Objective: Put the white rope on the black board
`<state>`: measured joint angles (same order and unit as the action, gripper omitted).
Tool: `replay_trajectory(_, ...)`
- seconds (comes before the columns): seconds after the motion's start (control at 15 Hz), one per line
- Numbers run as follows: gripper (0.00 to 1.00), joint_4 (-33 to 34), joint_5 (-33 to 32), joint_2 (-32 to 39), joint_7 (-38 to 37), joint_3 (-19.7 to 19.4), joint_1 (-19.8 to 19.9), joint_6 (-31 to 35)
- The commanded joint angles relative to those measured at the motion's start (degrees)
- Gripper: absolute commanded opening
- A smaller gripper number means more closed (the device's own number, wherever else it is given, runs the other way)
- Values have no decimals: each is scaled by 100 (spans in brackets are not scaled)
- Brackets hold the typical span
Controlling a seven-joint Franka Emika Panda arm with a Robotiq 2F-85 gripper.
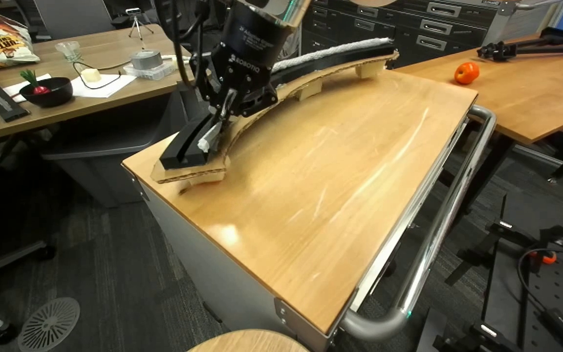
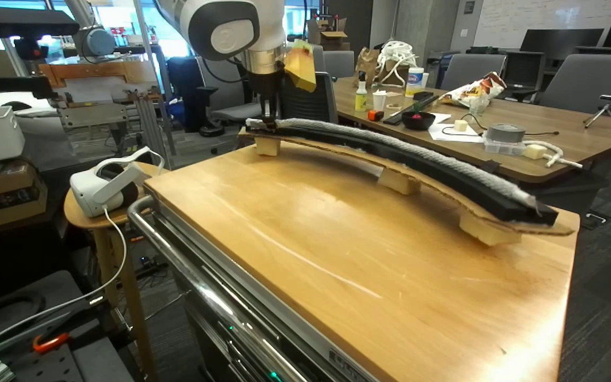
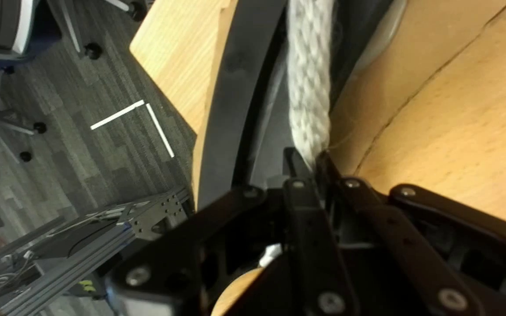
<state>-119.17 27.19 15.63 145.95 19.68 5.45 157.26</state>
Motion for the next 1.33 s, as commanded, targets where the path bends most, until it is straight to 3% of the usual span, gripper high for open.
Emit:
replay_trajectory(0.0, 2, 740, 871, 431, 384, 239, 174, -373)
replay_trajectory(0.67, 2, 715, 2346, 262, 523, 47, -76, -112)
replay_trajectory(1.27, 2, 969, 1909, 751, 193, 27, -231, 368)
